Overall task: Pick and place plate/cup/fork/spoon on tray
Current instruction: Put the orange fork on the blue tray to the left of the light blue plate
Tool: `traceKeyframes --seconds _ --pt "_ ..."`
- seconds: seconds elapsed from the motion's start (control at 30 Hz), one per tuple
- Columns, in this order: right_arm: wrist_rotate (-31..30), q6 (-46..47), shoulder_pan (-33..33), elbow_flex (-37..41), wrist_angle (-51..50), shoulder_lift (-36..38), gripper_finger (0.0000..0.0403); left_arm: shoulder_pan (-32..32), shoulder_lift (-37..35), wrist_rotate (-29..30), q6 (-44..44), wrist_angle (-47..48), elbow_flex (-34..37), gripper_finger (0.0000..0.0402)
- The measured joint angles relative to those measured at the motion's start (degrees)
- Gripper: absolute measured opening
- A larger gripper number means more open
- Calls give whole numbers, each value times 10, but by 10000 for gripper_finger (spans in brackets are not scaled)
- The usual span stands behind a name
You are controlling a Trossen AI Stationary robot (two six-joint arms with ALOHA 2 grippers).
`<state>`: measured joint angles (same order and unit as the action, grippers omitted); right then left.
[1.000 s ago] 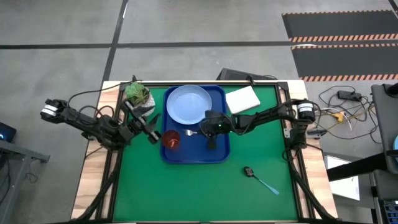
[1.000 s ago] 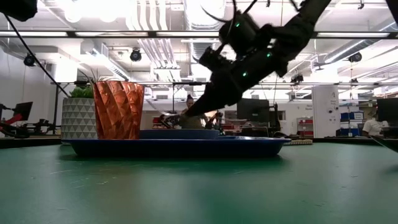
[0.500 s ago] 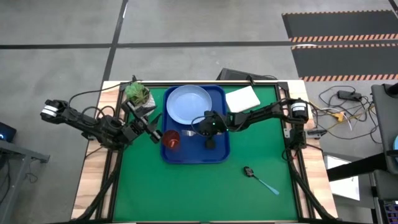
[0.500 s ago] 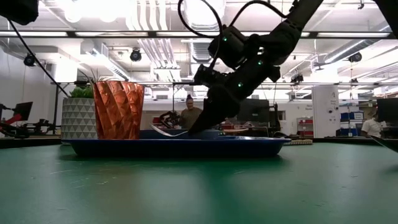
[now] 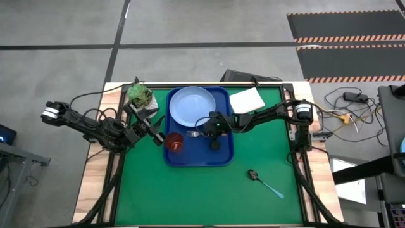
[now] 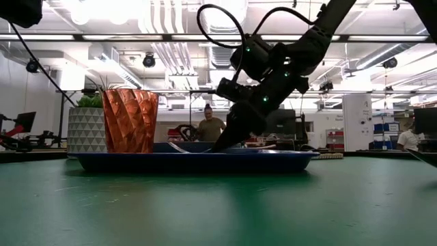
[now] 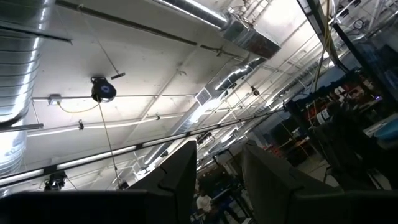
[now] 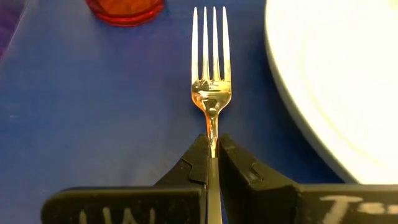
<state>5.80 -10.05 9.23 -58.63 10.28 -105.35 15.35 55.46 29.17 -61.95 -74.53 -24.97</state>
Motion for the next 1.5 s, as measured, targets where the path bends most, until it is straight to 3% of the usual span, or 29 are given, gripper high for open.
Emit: traceKeyframes --seconds 0.4,0.7,1.07,1.23,1.5 --pt "1 -40 4 0 12 -16 10 0 0 0 0 0 0 109" --pt "-29 -58 6 0 11 -16 59 0 0 0 0 0 0 109" --pt "-23 -46 5 -1 -41 27 97 0 0 0 0 0 1 109" --pt "-9 -33 4 -1 -141 67 89 0 0 0 0 0 2 109" --pt "14 -15 4 0 -224 99 39 0 0 1 0 1 2 109"
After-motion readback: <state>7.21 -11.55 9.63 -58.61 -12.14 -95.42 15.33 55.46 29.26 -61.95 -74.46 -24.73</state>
